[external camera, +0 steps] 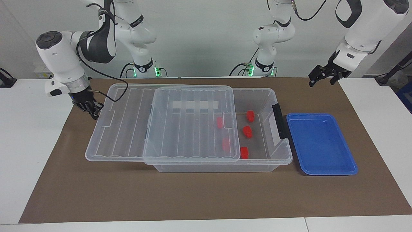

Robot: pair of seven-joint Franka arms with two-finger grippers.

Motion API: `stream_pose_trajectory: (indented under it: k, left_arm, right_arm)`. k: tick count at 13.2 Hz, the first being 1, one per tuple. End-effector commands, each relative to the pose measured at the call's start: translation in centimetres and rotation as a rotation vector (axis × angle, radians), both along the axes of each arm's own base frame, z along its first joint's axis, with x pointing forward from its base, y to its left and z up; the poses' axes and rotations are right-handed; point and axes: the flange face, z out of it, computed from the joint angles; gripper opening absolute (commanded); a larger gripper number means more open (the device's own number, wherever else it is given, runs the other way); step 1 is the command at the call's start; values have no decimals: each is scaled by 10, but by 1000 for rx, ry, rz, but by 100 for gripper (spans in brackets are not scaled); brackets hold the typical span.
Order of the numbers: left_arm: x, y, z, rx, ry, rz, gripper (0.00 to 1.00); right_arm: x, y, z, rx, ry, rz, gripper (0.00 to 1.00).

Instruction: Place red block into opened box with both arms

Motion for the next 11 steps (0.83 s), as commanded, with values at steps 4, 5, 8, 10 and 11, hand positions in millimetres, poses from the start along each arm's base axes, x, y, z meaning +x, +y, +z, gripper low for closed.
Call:
stream_pose_trajectory:
  k: [4,5,8,10,11]
  left_arm:
    - [-2,-15,-2,7,-76,-61,100]
    - [0,-20,-4,6,-76,-70,100]
    - [2,-22,-3,5,-88,-75,100]
    - [8,-21,-9,-3,-81,-72,100]
    - [9,-23,-9,-6,-79,-75,100]
  right_arm:
    - [-4,72,-9,9,-5,92,0]
    - [-5,83,-9,11,-4,93,0]
    - [-11,123,-13,21,5,71,0]
    - [-15,142,-15,23,7,59,0]
    - [-16,150,-15,24,9,75,0]
